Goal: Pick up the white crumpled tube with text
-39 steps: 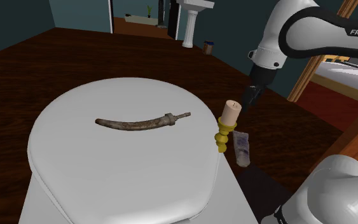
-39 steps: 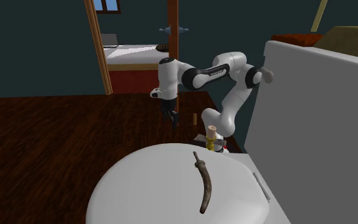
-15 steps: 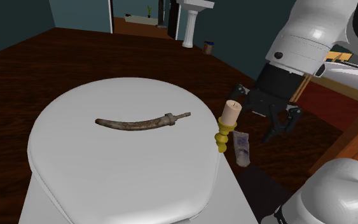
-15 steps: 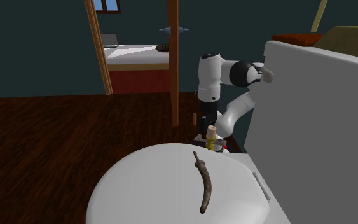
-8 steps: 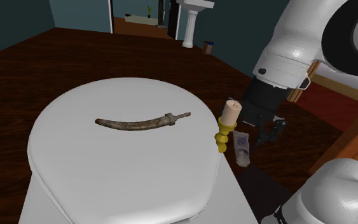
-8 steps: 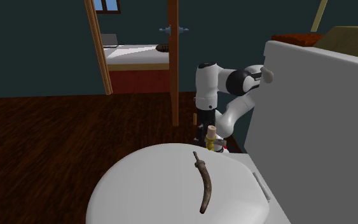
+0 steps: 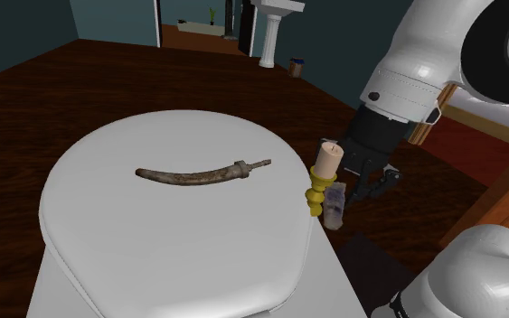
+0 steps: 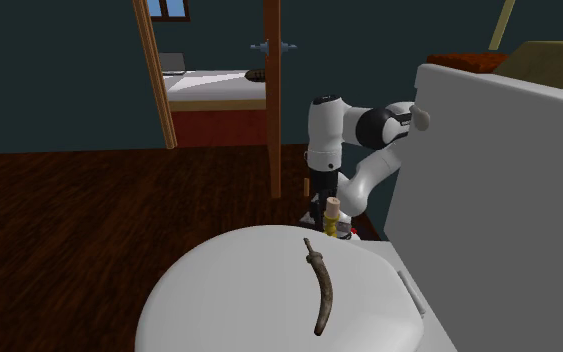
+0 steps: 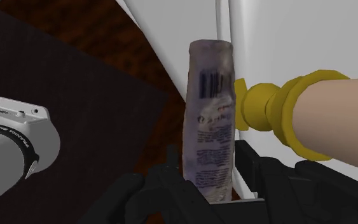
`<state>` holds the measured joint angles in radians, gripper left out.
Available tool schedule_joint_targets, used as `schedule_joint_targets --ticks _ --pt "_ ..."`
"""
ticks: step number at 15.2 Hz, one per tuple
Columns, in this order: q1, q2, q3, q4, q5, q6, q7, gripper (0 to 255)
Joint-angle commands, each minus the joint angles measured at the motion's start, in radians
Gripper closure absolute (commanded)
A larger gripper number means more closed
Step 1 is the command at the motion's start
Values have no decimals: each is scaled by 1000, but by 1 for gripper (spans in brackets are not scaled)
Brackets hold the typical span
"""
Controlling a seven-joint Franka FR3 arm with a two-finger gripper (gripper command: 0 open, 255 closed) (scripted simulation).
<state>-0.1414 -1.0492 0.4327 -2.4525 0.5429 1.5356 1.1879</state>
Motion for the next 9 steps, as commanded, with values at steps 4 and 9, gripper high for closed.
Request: schedule_joint_targets --ticks 4,9 --pt "22 -40 -5 28 -26 -59 11 255" --pt "11 -8 -24 108 -46 -106 22 255"
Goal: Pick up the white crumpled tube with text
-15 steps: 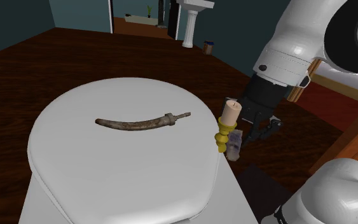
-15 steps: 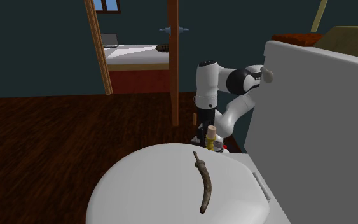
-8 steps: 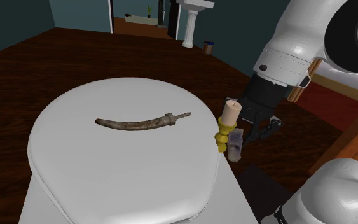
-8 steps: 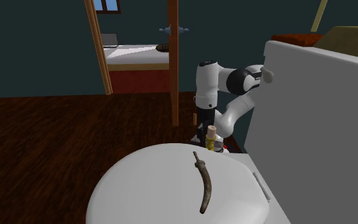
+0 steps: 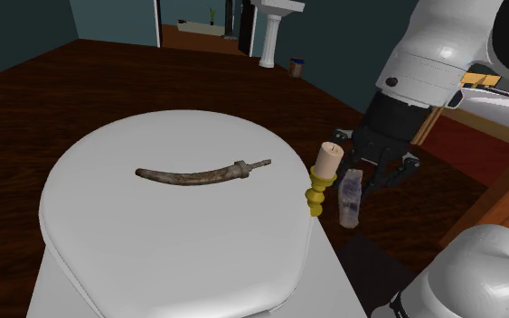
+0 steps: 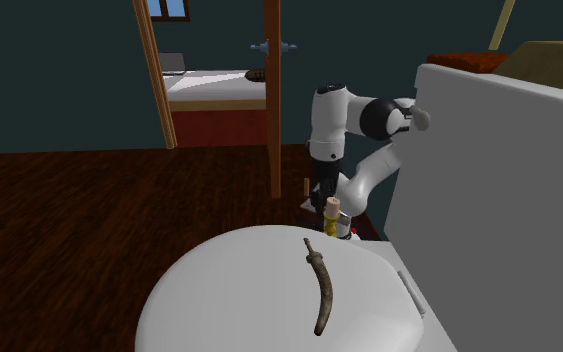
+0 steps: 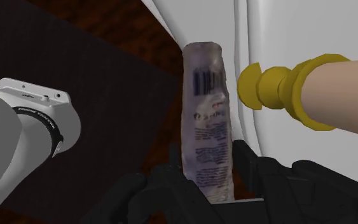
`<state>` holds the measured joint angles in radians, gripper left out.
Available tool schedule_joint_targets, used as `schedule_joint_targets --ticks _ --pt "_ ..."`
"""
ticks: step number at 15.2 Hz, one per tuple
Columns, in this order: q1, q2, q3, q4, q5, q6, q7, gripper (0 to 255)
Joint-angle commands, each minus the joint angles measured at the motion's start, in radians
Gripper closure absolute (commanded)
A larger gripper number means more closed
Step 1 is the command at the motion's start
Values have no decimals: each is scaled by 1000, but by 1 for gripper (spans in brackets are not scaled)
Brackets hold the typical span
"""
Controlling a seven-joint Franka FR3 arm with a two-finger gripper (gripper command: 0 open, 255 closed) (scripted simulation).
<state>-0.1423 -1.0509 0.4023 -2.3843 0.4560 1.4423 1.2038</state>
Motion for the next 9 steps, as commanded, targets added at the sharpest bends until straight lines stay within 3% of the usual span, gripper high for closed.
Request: schedule_joint_targets --ticks 1,5,9 --pt "18 3 0 55 34 -19 13 255" --pt "73 52 -35 118 -10 -34 61 255" --pt "160 93 -76 149 -59 -25 121 255"
